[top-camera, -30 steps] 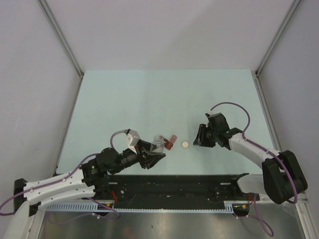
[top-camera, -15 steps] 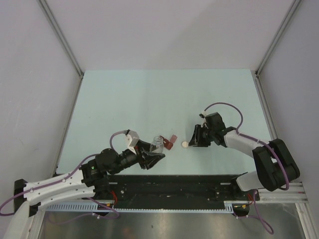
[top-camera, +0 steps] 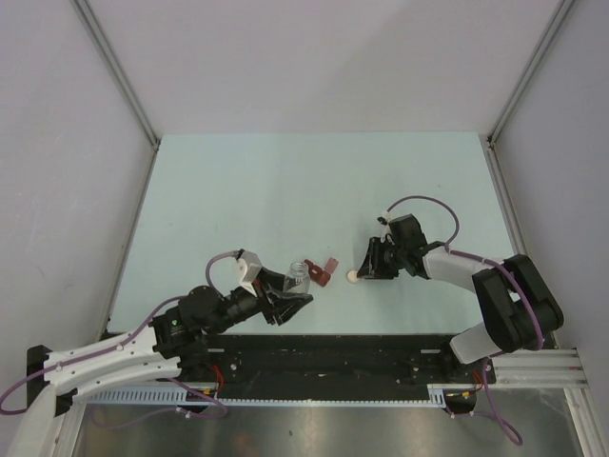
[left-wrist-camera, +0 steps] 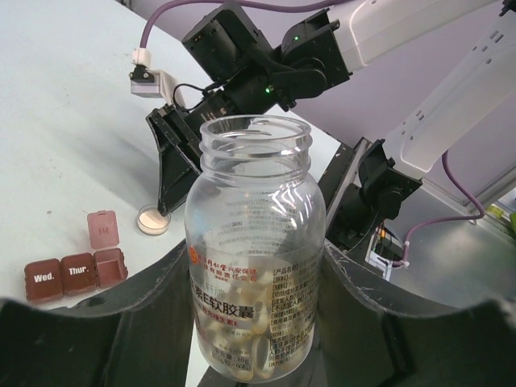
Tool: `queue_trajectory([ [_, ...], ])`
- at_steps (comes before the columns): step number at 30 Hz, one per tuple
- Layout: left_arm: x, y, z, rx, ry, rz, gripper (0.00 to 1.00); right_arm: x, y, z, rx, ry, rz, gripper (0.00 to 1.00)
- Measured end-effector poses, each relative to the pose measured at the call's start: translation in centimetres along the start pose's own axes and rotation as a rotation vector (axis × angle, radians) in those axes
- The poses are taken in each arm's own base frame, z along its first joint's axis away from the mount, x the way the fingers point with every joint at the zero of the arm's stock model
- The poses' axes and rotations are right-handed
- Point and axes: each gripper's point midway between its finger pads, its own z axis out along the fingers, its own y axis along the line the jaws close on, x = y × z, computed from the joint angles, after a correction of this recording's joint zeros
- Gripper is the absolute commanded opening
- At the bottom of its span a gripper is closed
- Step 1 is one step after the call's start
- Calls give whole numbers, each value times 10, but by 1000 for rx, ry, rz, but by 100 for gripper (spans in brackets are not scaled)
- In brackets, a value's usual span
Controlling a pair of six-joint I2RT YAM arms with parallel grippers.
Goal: Sort the pills into containers
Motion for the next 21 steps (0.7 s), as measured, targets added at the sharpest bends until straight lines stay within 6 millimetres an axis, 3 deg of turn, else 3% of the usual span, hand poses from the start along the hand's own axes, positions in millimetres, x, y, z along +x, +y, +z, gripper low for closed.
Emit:
queue_trajectory([
  [5,0,0,-1,0,-1,0,0,-2,0,1,3,-3,3,34],
  [6,1,0,-1,0,0,0,0,-2,-1,1,4,-4,3,29],
  [7,1,0,-1,0,0,0,0,-2,-1,1,6,-5,5,8],
  [8,0,0,-1,0,-1,0,0,-2,-2,2,10,-7,5,0],
  [18,1,0,-1,0,0,0,0,-11,-14,2,76,-37,66,0],
  [21,1,0,0,-1,1,0,0,-12,-15,2,86,-41,68,13],
])
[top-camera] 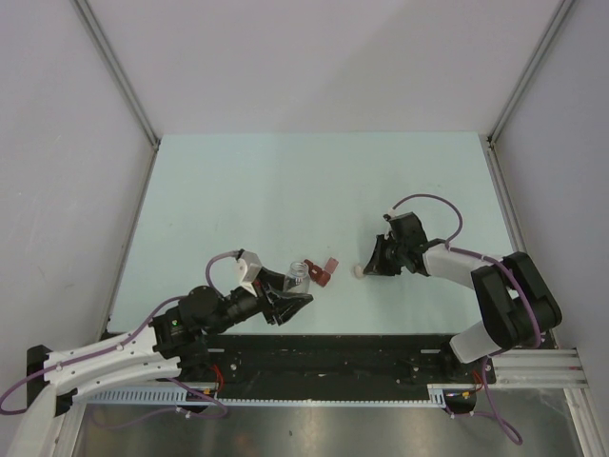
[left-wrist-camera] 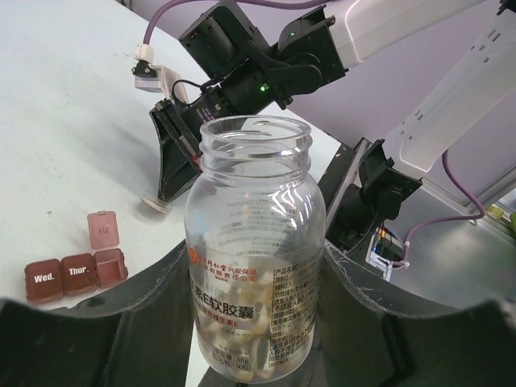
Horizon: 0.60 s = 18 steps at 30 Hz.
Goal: Sort the pills into containers
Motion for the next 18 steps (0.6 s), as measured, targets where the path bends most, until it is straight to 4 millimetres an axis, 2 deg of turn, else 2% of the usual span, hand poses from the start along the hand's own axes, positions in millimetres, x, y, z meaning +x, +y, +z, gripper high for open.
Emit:
queue_trajectory([
  [1,0,0,0,0,1,0,0,0,-1,0,5,-2,1,18],
  [3,1,1,1,-2,5,1,1,-1,-3,0,16,-5,8,21],
  [5,3,1,1,-4,10,1,1,-2,-2,0,17,-10,12,28],
  [10,3,1,1,-5,12,2,0,-5,-1,-1,17,-26,25,35],
  [18,5,2,2,-6,17,2,0,-9,-6,-4,38,-60,50,30],
])
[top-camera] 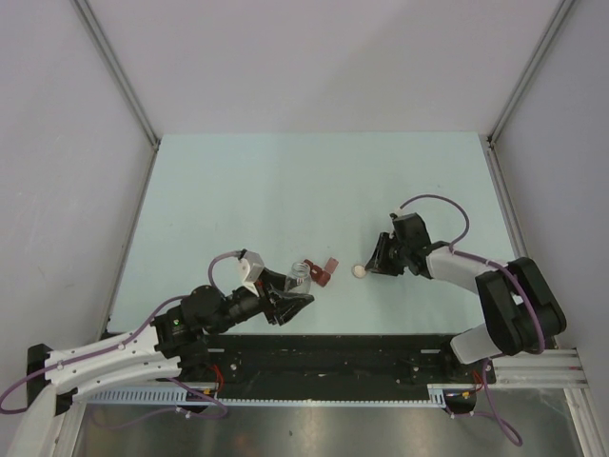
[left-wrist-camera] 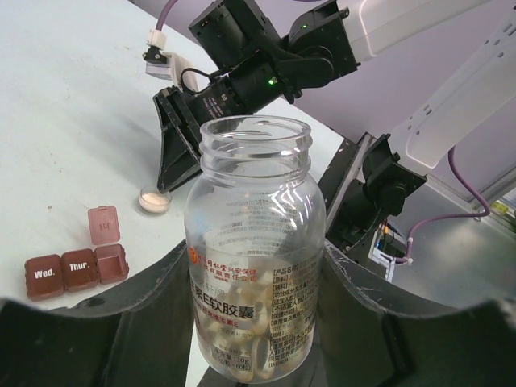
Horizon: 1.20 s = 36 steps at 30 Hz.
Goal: Sort the pills into containers
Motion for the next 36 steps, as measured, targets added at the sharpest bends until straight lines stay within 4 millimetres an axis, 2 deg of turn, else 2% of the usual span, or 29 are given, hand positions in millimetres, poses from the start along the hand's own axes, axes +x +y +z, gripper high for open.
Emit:
queue_trajectory([
  [10,0,0,0,0,0,0,0,0,-10,-6,18,-22,26,31],
  [18,0,0,0,0,0,0,1,0,-9,-7,-1,-27,38,40],
  [32,0,0,0,0,0,0,0,-2,-27,-18,16,-59,102,39],
  [35,0,0,0,0,0,0,0,-3,-27,-19,8,-59,111,43],
  [36,0,0,0,0,0,0,0,-3,-27,-19,3,-59,112,51],
])
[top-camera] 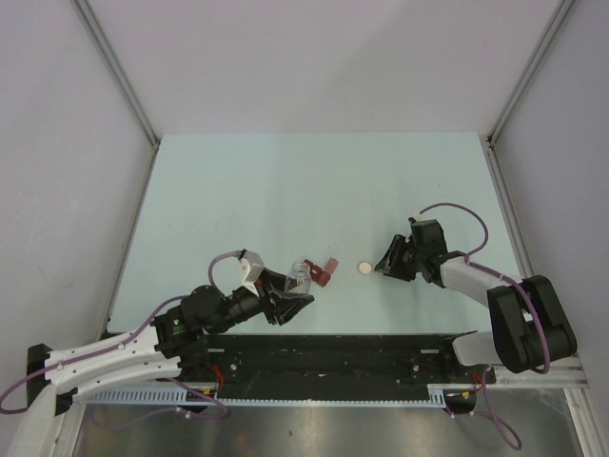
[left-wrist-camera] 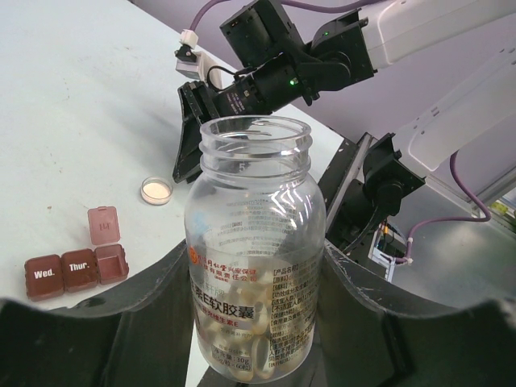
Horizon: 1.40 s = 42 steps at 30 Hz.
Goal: Sort the pills into containers
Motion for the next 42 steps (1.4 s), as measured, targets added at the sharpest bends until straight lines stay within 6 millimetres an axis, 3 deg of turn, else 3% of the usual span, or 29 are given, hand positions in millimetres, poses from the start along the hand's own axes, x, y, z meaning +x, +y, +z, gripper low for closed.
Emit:
queue_trajectory([
  [3,0,0,0,0,0,0,0,-2,6,0,-37,-2,8,59],
  [5,0,0,0,0,0,0,0,-3,10,0,-59,-8,7,59],
  [11,0,0,0,0,0,0,0,-4,9,0,-73,-13,20,51],
  [42,1,1,1,-2,5,1,1,-13,13,11,-116,-7,30,50],
])
